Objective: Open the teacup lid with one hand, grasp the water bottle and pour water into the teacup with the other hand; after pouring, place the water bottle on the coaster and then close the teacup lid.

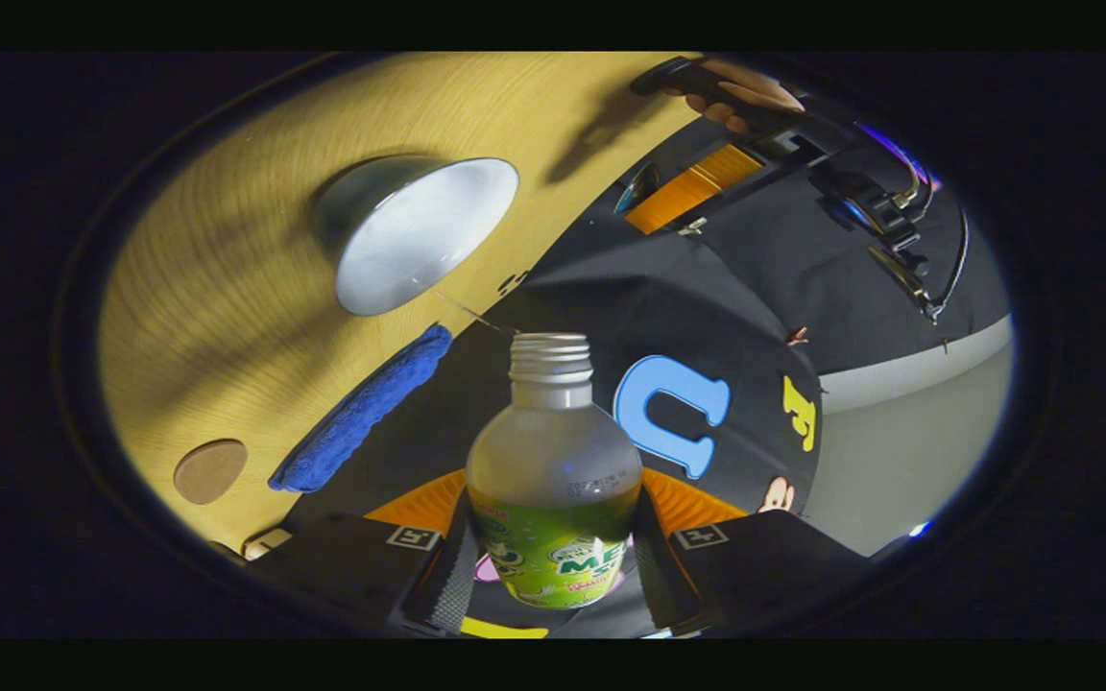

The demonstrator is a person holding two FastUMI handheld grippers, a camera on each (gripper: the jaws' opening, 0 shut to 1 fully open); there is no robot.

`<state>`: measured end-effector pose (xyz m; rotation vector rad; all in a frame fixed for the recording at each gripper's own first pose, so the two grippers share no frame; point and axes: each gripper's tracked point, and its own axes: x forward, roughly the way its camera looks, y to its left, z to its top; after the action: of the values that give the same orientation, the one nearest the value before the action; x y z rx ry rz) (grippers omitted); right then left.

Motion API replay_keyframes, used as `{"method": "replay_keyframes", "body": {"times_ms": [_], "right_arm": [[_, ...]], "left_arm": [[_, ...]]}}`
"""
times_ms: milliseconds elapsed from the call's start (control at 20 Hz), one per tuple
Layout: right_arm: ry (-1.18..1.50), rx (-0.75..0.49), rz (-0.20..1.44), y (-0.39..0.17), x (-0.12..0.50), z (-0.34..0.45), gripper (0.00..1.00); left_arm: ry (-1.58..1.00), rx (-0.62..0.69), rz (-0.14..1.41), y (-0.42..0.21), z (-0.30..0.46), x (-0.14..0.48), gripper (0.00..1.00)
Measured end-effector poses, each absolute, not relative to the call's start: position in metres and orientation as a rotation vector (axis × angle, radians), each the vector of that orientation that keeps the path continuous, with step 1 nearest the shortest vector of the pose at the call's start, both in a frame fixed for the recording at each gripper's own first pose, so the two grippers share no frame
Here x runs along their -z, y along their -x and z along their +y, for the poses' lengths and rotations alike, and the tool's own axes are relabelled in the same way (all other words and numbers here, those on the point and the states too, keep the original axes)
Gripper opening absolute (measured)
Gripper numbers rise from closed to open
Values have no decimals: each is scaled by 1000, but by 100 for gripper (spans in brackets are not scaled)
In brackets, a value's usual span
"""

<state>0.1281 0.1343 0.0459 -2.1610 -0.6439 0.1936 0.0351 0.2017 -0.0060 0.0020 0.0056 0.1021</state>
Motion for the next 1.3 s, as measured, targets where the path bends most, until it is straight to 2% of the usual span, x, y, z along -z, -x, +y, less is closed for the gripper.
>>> {"method": "replay_keyframes", "body": {"times_ms": [800,1050,1300], "right_arm": [[2151,-183,-649,-126,-52,136,72],[1947,-162,-520,-126,-59,116,73],[1585,-120,-361,-123,-75,89,72]], "left_arm": [[-2,-102,5,-35,202,7,30],[-2,-102,4,-35,202,7,30],[-3,-102,4,-36,202,7,30]]}}
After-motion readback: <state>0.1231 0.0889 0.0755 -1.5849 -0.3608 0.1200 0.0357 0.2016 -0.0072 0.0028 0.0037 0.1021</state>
